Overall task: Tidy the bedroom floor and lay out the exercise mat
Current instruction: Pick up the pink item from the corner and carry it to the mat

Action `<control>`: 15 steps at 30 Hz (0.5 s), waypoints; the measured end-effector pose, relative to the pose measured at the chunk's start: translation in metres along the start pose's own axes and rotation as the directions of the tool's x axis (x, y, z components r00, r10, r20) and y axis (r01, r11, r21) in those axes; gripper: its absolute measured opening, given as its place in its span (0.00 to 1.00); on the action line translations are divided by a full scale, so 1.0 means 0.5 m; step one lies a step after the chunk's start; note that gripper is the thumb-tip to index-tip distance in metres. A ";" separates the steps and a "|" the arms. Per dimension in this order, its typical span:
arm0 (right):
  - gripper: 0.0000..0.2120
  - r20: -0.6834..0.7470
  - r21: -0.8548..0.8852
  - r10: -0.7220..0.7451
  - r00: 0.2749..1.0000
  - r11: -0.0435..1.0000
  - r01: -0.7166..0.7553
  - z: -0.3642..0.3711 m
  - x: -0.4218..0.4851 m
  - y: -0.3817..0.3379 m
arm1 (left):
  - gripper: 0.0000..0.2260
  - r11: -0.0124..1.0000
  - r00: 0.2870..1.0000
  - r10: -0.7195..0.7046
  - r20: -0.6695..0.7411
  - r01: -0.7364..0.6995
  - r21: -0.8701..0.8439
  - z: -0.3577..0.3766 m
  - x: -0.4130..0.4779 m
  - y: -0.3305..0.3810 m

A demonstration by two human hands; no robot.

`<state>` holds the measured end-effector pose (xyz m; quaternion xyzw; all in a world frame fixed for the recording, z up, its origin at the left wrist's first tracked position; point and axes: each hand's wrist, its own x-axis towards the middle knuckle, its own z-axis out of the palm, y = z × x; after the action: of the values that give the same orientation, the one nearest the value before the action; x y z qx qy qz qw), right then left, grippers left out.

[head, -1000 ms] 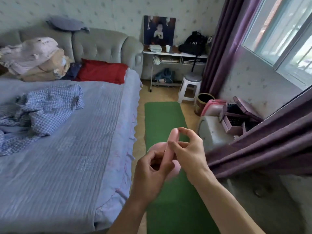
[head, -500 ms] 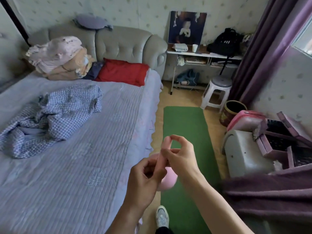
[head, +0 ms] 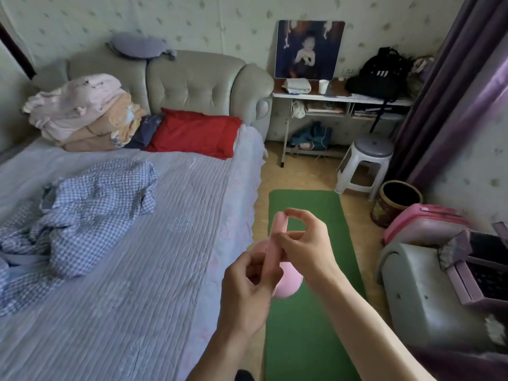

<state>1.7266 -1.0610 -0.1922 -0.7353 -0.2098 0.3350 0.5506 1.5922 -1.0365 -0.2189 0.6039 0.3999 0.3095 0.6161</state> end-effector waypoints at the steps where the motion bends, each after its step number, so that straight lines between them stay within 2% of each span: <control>1: 0.24 -0.007 -0.008 -0.007 1.000 1.000 0.007 -0.002 0.032 -0.006 | 0.02 1.000 1.000 0.009 0.011 -0.009 0.002 0.009 0.033 0.001; 9: 0.25 -0.068 -0.009 0.026 0.997 1.000 -0.026 0.021 0.322 -0.037 | 0.05 1.000 0.997 -0.010 0.079 0.012 -0.021 0.058 0.336 -0.015; 15: 0.24 -0.107 -0.015 0.104 0.989 0.994 -0.106 0.082 0.673 -0.026 | 0.06 0.995 0.991 -0.098 0.096 0.099 -0.003 0.096 0.685 -0.081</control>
<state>1.9294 -0.8017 -0.2748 -0.7677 -0.1445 0.3219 0.5350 1.7972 -0.7676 -0.3022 0.5950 0.3980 0.2510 0.6516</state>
